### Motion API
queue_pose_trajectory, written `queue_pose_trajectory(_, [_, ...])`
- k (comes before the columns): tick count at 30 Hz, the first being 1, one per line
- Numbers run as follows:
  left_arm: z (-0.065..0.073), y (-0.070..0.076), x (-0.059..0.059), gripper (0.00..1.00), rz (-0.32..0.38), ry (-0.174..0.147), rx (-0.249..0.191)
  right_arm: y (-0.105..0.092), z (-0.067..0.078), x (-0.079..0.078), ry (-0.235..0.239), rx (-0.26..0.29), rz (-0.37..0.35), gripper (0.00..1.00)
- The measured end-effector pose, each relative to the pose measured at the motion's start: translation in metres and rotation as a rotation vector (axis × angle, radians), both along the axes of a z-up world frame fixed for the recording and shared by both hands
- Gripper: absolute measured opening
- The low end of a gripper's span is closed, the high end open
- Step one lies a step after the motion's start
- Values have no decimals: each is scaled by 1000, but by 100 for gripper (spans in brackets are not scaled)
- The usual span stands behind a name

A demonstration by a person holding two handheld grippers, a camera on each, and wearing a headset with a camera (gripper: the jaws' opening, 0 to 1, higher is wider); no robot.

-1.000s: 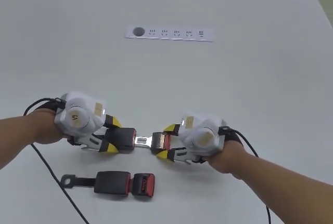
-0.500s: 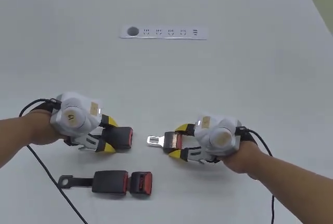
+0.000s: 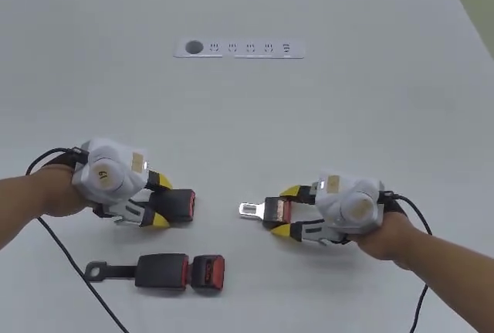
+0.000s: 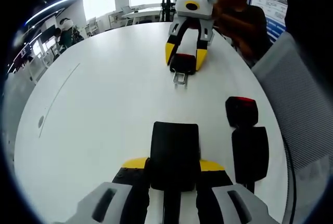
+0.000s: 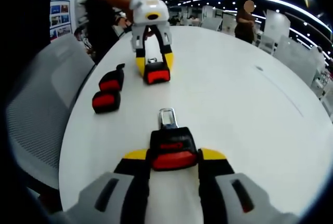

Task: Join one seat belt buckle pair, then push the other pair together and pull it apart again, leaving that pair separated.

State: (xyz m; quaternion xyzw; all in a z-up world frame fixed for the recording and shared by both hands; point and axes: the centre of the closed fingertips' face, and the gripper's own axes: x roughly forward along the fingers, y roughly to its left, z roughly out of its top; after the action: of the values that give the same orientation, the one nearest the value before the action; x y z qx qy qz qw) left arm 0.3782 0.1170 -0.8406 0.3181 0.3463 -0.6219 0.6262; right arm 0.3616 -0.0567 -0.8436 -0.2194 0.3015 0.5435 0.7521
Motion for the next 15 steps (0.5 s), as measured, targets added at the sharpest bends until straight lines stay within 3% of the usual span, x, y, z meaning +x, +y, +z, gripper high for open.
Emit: queue_pose_trajectory(15, [3,-3,-2,35,2,7,10,-18,0,1,3,-22,-1,37])
